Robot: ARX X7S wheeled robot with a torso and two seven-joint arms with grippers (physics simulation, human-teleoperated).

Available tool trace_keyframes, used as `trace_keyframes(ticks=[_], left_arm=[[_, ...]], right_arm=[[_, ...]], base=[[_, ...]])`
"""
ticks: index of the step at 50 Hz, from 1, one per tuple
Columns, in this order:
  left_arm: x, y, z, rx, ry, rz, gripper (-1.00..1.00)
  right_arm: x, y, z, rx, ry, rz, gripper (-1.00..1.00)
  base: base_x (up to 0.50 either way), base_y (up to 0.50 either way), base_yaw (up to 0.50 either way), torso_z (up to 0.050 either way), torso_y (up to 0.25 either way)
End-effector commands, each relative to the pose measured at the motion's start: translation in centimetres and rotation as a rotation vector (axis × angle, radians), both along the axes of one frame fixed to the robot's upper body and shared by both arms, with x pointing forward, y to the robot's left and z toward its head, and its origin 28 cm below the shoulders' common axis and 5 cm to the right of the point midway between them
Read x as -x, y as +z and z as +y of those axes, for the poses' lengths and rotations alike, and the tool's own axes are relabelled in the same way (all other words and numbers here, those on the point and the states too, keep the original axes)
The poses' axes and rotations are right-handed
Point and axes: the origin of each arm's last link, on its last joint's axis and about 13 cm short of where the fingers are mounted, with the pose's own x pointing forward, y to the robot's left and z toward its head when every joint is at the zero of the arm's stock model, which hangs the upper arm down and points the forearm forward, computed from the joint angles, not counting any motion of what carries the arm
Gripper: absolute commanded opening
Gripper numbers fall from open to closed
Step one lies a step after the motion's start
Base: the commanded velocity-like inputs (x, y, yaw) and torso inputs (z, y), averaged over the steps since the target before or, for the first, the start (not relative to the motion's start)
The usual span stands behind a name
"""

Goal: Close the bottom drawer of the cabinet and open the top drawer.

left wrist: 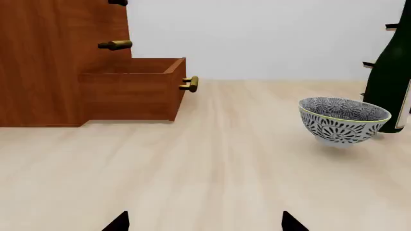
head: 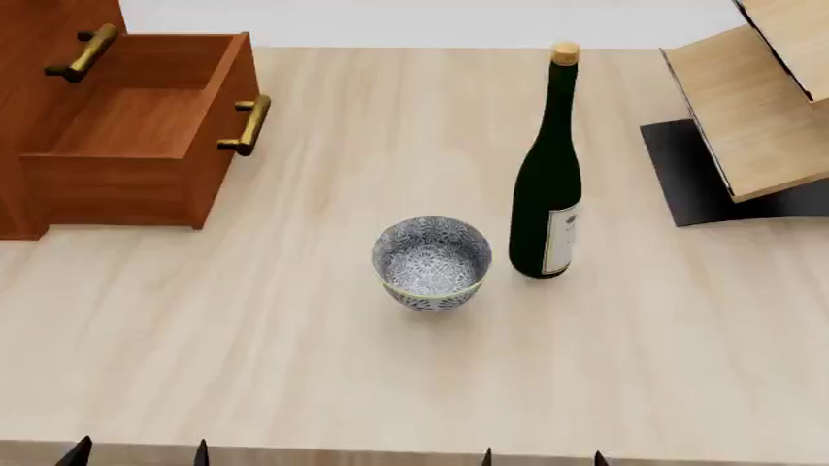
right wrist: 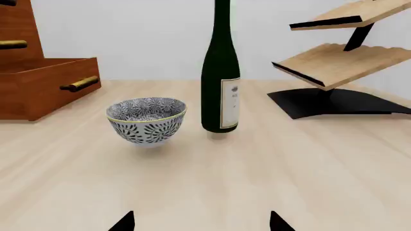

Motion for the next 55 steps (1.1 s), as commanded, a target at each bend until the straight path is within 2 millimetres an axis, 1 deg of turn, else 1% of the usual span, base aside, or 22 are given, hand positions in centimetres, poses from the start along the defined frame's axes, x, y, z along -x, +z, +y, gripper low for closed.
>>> trace_keyframes(ticks=[1,12,18,19,21,22,24,41,47,51,55], left_arm=[[0.0,0.0,0.0,0.000,0.000,0.000,1.00],[0.0,-0.3,-0.2,-0.004,0.000,-0.013,1.00],[0.2,0.0,-0.2,-0.019,-0.007,-0.030,1.00],[0.2,0.1,-0.2,-0.014,-0.006,-0.048,1.00],[0.4,0.3,-0.1,0.040,-0.024,-0.022,1.00],[0.5,0.8,-0.1,0.064,-0.031,-0.073,1.00],[0.5,0.9,-0.2,0.029,-0.027,-0.059,1.00],[0.6,2.0,-0.3,0.008,-0.035,-0.117,1.00],[0.3,3.8,-0.2,-0.008,-0.043,-0.177,1.00],[-0.3,5.4,0.1,-0.008,-0.035,-0.225,1.00],[-0.8,7.3,0.4,-0.037,-0.016,-0.294,1.00]], right_arm=[[0.0,0.0,0.0,0.000,0.000,0.000,1.00],[-0.2,0.0,0.2,0.013,0.012,0.009,1.00],[-0.2,0.0,0.3,0.017,0.014,0.008,1.00],[-0.2,0.0,0.3,0.015,0.014,0.008,1.00],[-0.2,0.0,0.3,0.017,0.015,0.007,1.00],[-0.1,0.1,0.3,0.017,0.013,0.006,1.00],[-0.1,0.2,0.2,0.019,0.012,0.005,1.00],[-0.4,0.7,0.2,0.027,0.008,-0.006,1.00],[-0.6,1.6,0.0,0.040,0.001,-0.021,1.00],[-0.9,2.7,-0.3,0.048,-0.004,-0.042,1.00],[-1.2,4.2,-0.6,0.059,-0.018,-0.064,1.00]], base=[[0.00,0.00,0.00,0.000,0.000],[0.00,0.00,0.00,0.000,0.000],[0.00,0.00,0.00,0.000,0.000],[0.00,0.00,0.00,0.000,0.000],[0.00,0.00,0.00,0.000,0.000],[0.00,0.00,0.00,0.028,0.000],[0.00,0.00,0.00,0.050,0.000],[0.00,0.00,0.00,0.050,0.000],[0.00,0.00,0.00,0.050,0.000],[0.00,0.00,0.00,0.050,0.000],[0.00,0.00,0.00,0.050,0.000]])
